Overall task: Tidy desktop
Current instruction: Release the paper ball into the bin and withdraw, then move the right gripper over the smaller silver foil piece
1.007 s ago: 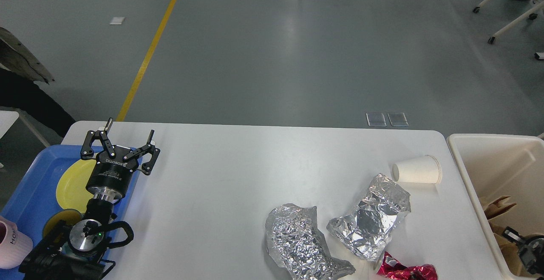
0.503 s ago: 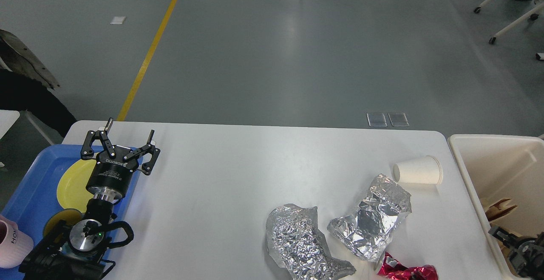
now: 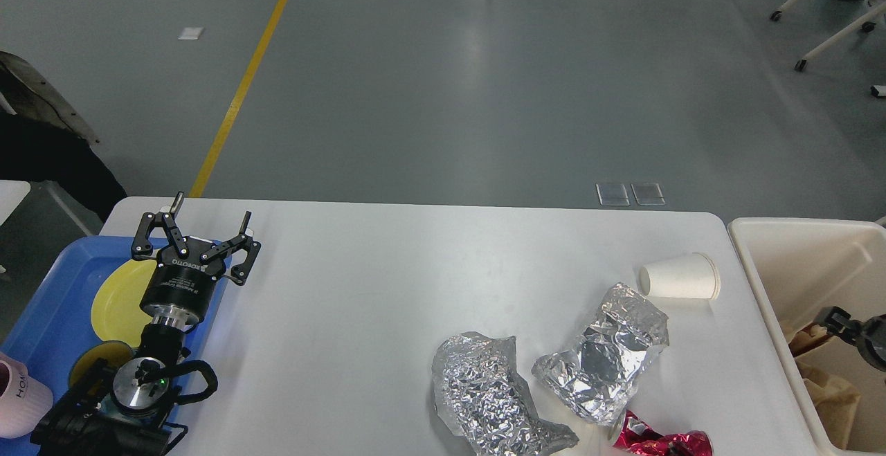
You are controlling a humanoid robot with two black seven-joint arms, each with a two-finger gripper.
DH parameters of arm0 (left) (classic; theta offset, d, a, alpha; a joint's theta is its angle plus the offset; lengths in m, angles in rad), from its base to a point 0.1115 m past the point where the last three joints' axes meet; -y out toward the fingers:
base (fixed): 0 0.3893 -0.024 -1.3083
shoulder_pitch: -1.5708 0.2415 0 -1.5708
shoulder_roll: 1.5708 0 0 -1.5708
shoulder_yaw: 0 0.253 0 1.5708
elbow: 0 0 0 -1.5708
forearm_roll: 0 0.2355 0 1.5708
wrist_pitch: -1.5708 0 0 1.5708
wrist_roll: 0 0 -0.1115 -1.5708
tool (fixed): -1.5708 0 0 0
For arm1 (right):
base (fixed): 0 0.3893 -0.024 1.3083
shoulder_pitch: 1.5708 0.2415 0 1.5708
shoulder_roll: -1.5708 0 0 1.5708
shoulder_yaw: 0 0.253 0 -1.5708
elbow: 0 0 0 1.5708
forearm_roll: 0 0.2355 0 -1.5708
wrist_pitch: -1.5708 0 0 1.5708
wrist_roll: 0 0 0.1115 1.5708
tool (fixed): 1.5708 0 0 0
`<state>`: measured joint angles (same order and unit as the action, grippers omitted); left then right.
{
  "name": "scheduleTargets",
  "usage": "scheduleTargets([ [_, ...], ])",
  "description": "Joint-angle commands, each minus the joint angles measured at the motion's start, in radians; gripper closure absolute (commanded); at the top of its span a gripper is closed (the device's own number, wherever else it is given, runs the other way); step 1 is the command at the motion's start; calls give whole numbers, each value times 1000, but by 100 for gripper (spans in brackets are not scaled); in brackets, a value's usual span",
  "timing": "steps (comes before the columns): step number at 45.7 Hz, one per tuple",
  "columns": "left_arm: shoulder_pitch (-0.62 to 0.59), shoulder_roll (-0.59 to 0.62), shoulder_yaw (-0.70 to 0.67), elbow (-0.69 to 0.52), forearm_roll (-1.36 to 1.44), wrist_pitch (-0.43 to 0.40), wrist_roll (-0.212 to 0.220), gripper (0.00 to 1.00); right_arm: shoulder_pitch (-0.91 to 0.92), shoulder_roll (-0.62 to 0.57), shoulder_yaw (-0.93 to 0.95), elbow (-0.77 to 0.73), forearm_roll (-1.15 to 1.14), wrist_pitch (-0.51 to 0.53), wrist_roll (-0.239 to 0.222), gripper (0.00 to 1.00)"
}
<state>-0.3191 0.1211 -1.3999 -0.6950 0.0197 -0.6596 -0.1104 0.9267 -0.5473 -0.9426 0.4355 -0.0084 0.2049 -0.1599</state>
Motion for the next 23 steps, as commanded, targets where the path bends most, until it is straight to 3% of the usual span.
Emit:
scheduleTargets([
  [1,0,0,1,0,0,0,0,3,233,-57,-8,207,-122,135,-59,0],
  [11,0,0,1,0,0,0,2,3,608,4,-126,426,-143,407,-145,0],
  [17,0,0,1,0,0,0,2,3,820,59,-156,535,-136,597,-148,0],
  [23,0,0,1,0,0,0,0,3,1075,76,-163,741,-119,660,-150,0],
])
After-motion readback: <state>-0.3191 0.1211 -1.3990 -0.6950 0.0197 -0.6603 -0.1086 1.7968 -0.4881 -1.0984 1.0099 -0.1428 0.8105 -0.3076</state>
